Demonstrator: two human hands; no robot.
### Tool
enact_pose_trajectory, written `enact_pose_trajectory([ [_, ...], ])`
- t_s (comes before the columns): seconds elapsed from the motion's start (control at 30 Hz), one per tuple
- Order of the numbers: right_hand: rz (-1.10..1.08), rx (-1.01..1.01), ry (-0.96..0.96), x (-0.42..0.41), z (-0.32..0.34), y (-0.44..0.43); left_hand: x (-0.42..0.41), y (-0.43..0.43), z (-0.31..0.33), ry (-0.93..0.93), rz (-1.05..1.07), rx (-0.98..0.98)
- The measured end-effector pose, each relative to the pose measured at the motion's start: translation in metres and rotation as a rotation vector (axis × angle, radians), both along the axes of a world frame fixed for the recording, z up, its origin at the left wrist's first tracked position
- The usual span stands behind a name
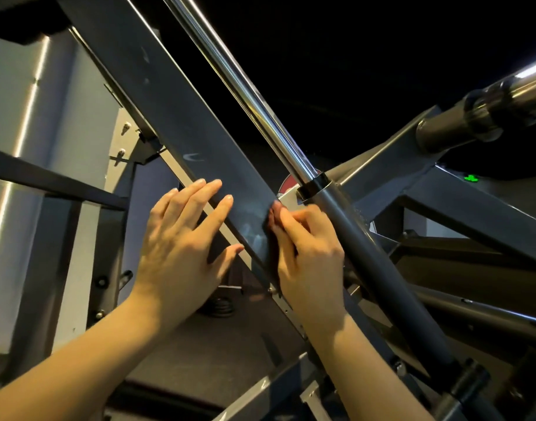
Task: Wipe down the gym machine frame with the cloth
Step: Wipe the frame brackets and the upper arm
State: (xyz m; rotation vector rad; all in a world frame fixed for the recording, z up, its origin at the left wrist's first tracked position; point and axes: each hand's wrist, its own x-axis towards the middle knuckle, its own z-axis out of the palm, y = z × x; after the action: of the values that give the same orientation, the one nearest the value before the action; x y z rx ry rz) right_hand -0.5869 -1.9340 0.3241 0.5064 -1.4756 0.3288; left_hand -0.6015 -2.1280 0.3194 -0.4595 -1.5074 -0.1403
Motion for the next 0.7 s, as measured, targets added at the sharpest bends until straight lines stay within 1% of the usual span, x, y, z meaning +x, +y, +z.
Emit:
enact_pose_trajectory([
  [0.1,-0.026,0.006,-0.021,0.007,-0.055,0.031,-0.003,-0.005,0.001,-0.007,0.020,-0.006],
  [0.17,-0.027,-0.019,-0.041,0.007,-0.064,0.038,-0.005,-0.009,-0.002,-0.029,0.017,-0.022],
  [0.23,-0.012,-0.033,-0.020,0.004,-0.035,0.021,-0.006,-0.011,-0.005,-0.034,0.025,-0.052],
  [0.33,0.012,-0.041,0.035,-0.003,0.029,-0.020,-0.008,-0.011,-0.005,-0.012,0.040,-0.055],
  [0.4,0.004,-0.023,0.069,-0.006,0.037,-0.030,-0.008,-0.012,-0.004,-0.006,0.050,-0.061],
  [0.43,-0.010,0.019,0.076,-0.007,0.025,-0.025,-0.007,-0.013,-0.003,-0.003,0.052,-0.070],
  [0.5,-0.029,0.098,0.063,-0.005,-0.020,0.000,-0.004,-0.015,-0.003,-0.004,0.070,-0.090],
  [0.57,-0.055,0.096,0.008,0.006,-0.062,0.030,-0.001,-0.018,-0.002,-0.028,0.079,-0.111],
  [0.6,-0.061,0.080,-0.022,0.010,-0.070,0.039,0.001,-0.020,-0.002,-0.048,0.084,-0.117],
  [0.63,-0.078,0.056,-0.042,0.012,-0.068,0.042,0.004,-0.021,-0.001,-0.065,0.092,-0.124],
  [0.7,-0.085,0.006,-0.038,0.011,-0.037,0.021,0.008,-0.024,0.001,-0.080,0.095,-0.136],
])
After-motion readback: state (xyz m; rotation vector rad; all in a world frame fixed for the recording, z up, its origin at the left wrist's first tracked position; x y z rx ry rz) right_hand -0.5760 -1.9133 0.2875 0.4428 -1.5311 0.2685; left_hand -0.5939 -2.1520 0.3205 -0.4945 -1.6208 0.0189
